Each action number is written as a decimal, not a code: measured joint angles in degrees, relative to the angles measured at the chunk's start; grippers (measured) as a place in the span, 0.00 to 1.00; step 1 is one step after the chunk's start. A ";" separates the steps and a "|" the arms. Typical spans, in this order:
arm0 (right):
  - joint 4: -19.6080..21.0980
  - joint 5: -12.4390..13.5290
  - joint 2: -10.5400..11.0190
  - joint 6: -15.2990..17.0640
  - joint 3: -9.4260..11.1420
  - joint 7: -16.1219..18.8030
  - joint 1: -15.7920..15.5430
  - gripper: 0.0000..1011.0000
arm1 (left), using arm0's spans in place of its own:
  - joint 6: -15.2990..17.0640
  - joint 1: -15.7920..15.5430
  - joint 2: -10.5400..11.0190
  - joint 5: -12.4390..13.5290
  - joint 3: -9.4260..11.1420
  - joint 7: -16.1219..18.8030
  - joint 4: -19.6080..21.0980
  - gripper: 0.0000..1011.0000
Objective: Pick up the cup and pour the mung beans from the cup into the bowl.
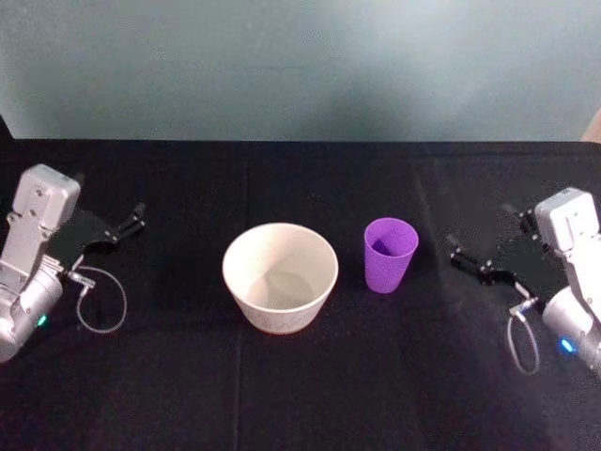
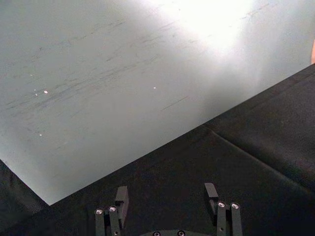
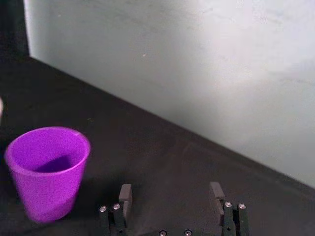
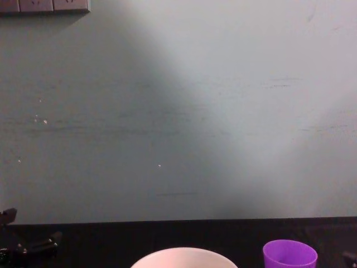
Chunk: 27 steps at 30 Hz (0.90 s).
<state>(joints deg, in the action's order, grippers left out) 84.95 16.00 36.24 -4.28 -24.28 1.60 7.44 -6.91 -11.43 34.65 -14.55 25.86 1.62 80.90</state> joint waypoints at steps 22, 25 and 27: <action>0.93 4.57 -6.14 -2.50 0.11 7.89 -3.28 0.99 | 0.00 0.00 0.00 0.00 0.00 0.00 0.00 0.99; -1.26 5.33 -8.05 -3.42 0.00 9.59 -2.23 0.99 | 0.00 0.00 0.00 0.00 0.00 0.00 0.00 0.99; -1.97 5.60 -8.64 -3.69 0.00 10.17 -1.93 0.99 | 0.00 0.00 0.00 0.00 0.00 0.00 0.00 0.99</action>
<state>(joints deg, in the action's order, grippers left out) 82.97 21.60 27.59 -7.97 -24.28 11.77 5.51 -6.91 -11.43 34.64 -14.55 25.86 1.62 80.90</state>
